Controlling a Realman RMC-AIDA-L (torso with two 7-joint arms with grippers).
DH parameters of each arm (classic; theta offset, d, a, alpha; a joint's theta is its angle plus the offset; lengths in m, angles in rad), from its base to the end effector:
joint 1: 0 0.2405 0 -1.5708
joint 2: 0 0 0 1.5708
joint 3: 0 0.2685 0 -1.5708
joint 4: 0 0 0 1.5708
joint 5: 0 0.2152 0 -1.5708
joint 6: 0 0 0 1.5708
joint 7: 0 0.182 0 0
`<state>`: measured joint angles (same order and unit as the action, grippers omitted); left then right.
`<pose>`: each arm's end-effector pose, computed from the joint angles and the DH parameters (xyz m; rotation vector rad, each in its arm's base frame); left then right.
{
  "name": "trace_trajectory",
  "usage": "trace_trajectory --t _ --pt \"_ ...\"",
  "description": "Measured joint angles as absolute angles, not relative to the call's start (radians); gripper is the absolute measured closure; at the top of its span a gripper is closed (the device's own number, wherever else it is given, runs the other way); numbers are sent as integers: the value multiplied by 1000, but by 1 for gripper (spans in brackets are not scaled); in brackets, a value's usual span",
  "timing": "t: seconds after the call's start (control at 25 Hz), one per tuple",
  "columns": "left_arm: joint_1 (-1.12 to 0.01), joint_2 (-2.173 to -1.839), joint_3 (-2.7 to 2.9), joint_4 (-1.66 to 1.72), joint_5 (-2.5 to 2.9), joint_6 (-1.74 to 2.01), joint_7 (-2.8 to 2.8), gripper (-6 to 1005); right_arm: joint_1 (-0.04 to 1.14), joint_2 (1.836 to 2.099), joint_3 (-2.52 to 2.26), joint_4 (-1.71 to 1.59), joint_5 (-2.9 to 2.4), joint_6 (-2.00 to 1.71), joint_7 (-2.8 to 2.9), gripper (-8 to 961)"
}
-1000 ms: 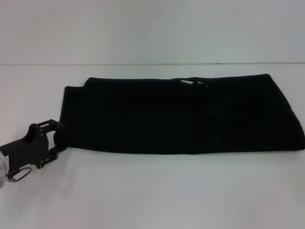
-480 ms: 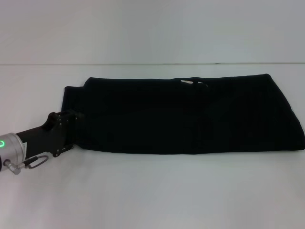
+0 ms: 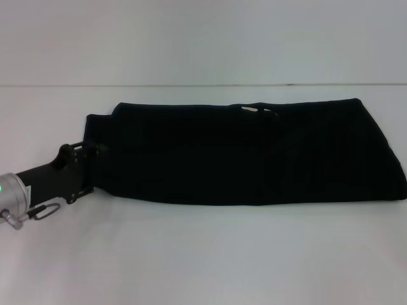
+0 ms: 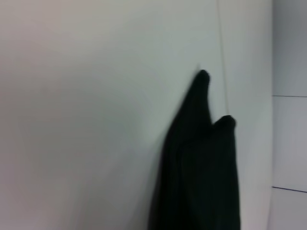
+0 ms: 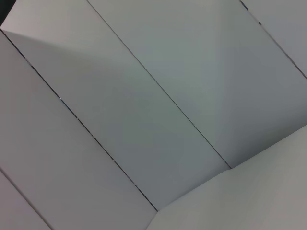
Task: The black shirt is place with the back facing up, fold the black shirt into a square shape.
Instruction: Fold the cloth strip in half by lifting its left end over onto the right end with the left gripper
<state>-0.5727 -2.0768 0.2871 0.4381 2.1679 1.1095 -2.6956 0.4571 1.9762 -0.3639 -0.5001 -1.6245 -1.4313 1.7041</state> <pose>-0.3477 0.3924 -0.0361 -1.2059 -2.3934 -1.0432 0.3209 0.3876 0.0824 -1.8571 1.1707 1.2729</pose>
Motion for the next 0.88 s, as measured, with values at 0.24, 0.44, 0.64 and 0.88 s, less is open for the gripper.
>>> trace_trajectory --t 0.24,0.44,0.64,0.88 --pt "-590 -2073 301 416 2177 1069 -2685 407 458 1977 -364 -500 -1625 -1430 1703 330" --pt "-604 -2068 320 420 2177 1079 -2678 410 462 1977 -364 -499 -1625 -1427 1703 330" --pt "-606 -2065 344 426 2177 1071 -2681 413 459 1977 -363 -498 -1625 -1430 1703 329" --pt "-602 -2066 345 425 2177 1068 -2680 663 457 1977 -362 -498 -1625 -1431 1703 330"
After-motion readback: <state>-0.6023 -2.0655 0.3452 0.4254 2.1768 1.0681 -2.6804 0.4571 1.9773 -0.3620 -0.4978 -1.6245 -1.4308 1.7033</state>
